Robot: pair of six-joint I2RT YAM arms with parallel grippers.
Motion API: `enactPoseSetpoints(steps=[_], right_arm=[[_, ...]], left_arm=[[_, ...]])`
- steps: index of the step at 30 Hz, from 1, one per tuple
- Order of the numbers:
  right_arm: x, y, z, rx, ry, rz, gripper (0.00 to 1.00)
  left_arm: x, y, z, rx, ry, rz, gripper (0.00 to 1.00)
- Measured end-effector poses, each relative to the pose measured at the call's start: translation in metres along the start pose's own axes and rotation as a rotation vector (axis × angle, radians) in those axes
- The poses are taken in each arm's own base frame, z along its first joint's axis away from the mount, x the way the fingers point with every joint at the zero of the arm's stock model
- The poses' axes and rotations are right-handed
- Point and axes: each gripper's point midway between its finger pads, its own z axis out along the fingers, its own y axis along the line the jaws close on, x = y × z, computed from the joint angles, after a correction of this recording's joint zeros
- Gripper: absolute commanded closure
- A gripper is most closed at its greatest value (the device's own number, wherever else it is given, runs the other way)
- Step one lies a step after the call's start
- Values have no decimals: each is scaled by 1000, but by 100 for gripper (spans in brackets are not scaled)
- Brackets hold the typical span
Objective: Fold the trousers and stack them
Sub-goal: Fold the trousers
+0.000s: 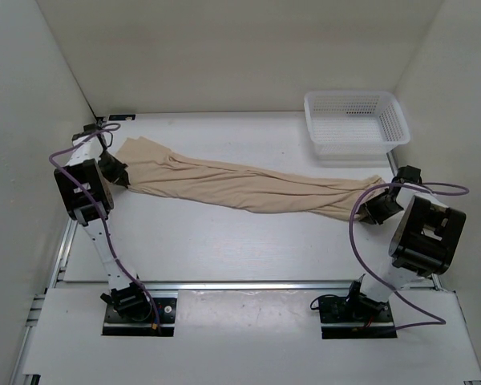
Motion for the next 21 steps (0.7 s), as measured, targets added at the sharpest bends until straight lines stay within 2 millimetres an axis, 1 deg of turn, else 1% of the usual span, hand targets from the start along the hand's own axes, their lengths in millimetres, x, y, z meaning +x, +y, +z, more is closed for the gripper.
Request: enactPoseSetpoints(steps=[1,2,4,5,8,11,13,15,17,18,20,21], right_arm=[[-4,3,1,-2,-6,2,75],[-9,5,2,-4,-11,3,87],[-18,12,1,-7,-20,-5,98],[-24,16,0,-10,-28,-8,100],[-47,35,-8,-38,-71,-18,100],[-68,55,-25,-76,-123,-33,100],[-82,69,-39,-99,-155,-48,100],[-96,82,-54,-124,-194,-65,100],[-104,90,-63,-142,-219,-75,100],[-105,92,-64,-145,-223,-77,100],[-100,88,-64,-137,-215,-75,100],[-96,84,-63,-128,-210,-71,100]], left_arm=[[-1,-1,0,3,1,-1,90],[-4,-1,0,5,-2,-4,90],[-8,-3,0,8,-7,-7,90],[-10,-5,-1,12,-13,-8,90],[-19,-10,-3,24,-31,-9,90],[-33,-21,-12,52,-63,-7,90],[-45,-30,-24,83,-94,-6,90],[-58,-40,-42,123,-132,-6,90],[-68,-46,-56,156,-168,-7,90],[-70,-46,-61,165,-178,-9,90],[-70,-44,-70,173,-189,-15,90],[-67,-41,-71,171,-190,-17,90]])
